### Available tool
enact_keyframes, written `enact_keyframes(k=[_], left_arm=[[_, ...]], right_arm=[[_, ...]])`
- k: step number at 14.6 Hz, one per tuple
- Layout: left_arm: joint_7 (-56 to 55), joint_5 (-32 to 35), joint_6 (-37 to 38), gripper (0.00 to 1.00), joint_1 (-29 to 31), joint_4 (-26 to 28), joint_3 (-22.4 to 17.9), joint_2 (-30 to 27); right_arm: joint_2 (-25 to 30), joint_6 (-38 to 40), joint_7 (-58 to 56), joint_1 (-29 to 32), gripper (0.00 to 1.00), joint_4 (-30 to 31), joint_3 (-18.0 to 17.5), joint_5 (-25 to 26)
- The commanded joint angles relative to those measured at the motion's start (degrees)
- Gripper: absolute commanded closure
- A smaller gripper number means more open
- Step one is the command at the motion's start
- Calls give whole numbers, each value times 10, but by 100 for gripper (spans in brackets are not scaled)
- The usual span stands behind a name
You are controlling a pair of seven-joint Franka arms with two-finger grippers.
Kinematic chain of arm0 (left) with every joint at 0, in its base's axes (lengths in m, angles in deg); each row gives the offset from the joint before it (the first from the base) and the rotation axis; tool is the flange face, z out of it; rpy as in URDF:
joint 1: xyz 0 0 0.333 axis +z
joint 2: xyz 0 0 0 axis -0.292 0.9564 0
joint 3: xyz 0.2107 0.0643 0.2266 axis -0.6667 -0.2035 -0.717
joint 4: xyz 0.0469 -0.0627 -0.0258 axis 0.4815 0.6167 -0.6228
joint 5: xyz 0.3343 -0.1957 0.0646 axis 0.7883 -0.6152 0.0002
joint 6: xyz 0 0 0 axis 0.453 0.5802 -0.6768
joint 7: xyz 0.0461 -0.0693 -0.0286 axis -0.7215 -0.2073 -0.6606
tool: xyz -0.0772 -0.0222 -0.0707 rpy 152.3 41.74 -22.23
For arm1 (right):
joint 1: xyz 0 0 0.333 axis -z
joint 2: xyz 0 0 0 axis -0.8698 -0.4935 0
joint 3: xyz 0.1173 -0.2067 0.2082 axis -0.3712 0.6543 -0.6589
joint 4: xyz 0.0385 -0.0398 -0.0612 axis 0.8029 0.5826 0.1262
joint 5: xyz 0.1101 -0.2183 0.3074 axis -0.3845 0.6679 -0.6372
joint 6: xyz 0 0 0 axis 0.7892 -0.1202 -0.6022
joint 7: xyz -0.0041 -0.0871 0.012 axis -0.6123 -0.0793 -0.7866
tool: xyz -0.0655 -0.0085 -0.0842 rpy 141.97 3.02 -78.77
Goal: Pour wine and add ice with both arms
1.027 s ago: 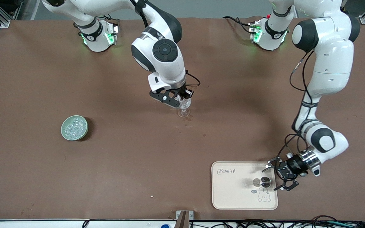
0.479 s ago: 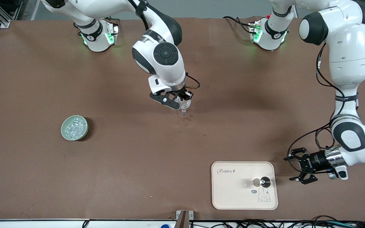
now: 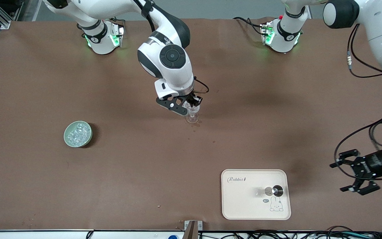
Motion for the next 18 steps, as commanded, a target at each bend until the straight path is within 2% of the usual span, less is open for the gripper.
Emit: enact_keyframes(k=[1, 3, 4, 7, 10, 14, 16, 18], left_arm=[[22, 80, 15, 0, -9, 15, -8, -51], [83, 153, 16, 0, -13, 17, 5, -89], [127, 216, 16, 0, -14, 17, 28, -112], [253, 370, 28, 0, -14, 41, 96, -169], [377, 473, 86, 0, -37, 63, 109, -224], [442, 525, 86, 0, -67, 191, 110, -354], [444, 539, 86, 0, -80, 246, 112, -406], [443, 559, 84, 1, -73, 305, 135, -463]], right_arm=[[16, 16, 1, 21, 0, -18, -7, 12], [62, 40, -33, 32, 0, -14, -6, 69], [77, 71, -43, 52, 0, -16, -6, 84], [149, 131, -154, 132, 0, -14, -5, 89], [202, 161, -261, 212, 0, -15, 12, 89], [241, 202, -440, 218, 0, -15, 136, 62], [257, 219, -525, 246, 0, -14, 186, 6], [267, 248, -606, 247, 0, -14, 250, -23]])
